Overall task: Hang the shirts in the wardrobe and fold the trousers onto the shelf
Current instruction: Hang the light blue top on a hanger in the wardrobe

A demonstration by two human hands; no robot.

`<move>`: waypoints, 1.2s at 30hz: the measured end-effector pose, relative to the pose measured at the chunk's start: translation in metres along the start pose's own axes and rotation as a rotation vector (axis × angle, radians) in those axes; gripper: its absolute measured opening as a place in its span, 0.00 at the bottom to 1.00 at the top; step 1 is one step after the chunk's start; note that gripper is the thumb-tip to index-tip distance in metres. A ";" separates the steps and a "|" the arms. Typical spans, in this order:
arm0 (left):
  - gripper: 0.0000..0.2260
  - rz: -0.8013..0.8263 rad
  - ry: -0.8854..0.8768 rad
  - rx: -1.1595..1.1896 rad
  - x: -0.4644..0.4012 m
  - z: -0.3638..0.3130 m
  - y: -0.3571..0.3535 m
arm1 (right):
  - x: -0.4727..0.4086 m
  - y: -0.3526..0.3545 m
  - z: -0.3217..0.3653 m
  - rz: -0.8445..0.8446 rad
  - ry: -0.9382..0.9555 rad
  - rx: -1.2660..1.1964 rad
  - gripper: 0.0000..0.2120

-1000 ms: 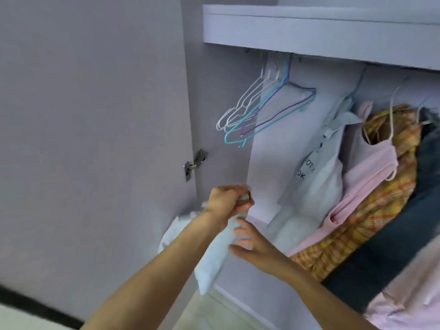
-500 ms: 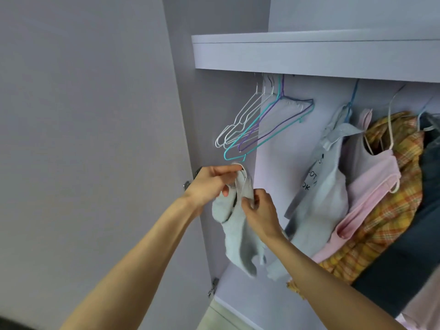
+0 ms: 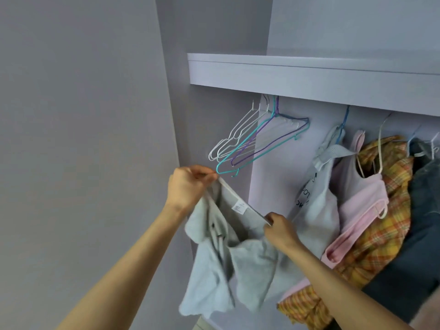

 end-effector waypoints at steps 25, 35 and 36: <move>0.03 0.074 0.015 -0.301 -0.011 0.058 0.016 | -0.141 0.030 0.144 -0.100 -0.091 -1.015 0.10; 0.06 0.134 0.007 -0.266 -0.002 0.059 0.002 | -0.086 0.047 0.110 -0.095 0.031 -1.105 0.14; 0.06 0.145 0.044 -0.209 0.000 0.061 -0.001 | -0.075 0.040 0.098 -0.085 0.040 -1.093 0.14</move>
Point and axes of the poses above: each hand's wrist, its own x-axis away from the middle knuckle, its own y-axis out of the back of the hand, z = x × y, the point moved 4 cm from there along -x, towards the middle knuckle, and after that the axes turned 8 degrees about -y, right-handed, at the moved point
